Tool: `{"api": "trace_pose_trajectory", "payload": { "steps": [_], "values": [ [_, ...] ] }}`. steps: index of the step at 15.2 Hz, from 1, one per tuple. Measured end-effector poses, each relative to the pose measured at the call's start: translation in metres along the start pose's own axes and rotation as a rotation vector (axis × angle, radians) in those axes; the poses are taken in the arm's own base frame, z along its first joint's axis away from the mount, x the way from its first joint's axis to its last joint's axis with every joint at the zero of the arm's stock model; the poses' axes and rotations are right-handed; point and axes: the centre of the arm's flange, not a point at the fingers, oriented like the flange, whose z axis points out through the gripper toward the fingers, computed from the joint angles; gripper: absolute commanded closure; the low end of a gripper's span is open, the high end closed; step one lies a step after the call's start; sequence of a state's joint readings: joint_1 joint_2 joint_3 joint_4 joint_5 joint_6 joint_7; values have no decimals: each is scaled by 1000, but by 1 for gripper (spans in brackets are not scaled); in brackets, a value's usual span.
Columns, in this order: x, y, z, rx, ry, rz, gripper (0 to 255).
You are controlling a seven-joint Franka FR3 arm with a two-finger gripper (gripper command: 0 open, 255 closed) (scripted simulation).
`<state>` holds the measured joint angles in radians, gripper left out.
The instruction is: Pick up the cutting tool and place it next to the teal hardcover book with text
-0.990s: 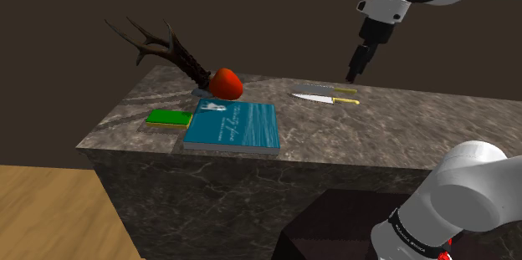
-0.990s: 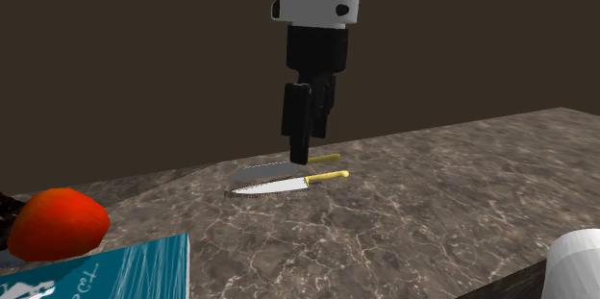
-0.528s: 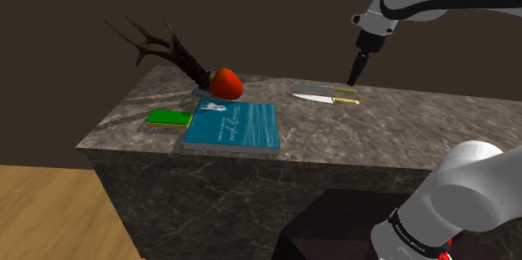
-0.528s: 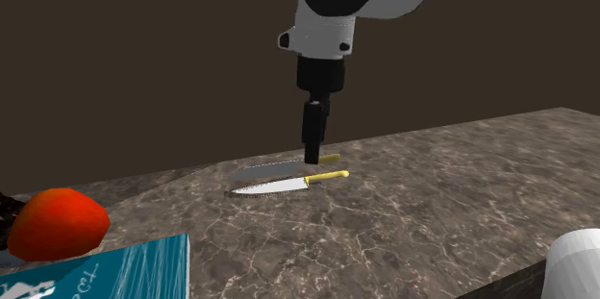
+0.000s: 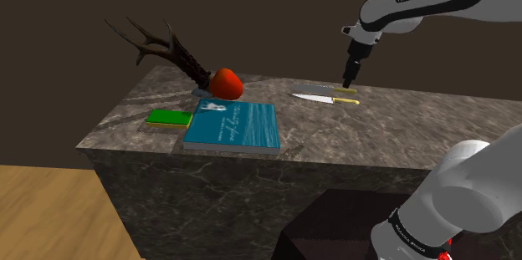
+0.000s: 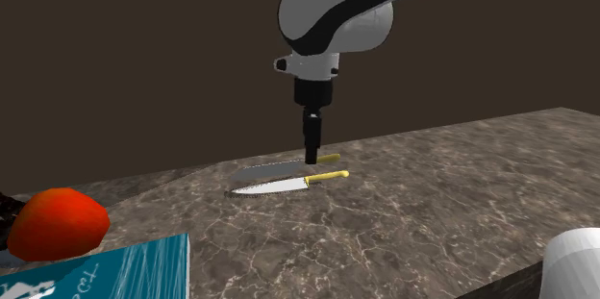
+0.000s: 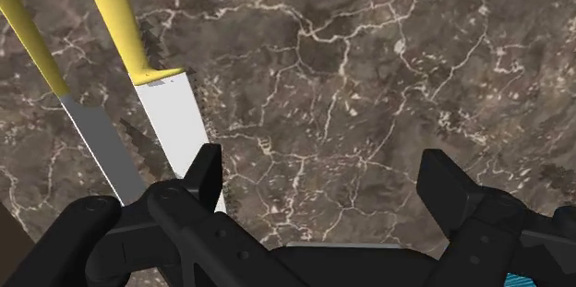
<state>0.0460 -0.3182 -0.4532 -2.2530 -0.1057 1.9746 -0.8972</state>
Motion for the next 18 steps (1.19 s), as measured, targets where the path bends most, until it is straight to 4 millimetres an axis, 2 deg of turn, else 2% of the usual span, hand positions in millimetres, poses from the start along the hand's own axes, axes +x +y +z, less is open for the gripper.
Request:
{"api": "trace_pose_trajectory", "payload": {
  "steps": [5,13,15,18],
  "values": [
    [6,62,29,-1,-7,-112,0],
    [35,152,79,-2,-18,-294,0],
    [44,166,90,-2,-20,-332,0],
    [47,172,104,-1,-20,-345,0]
  ]
}}
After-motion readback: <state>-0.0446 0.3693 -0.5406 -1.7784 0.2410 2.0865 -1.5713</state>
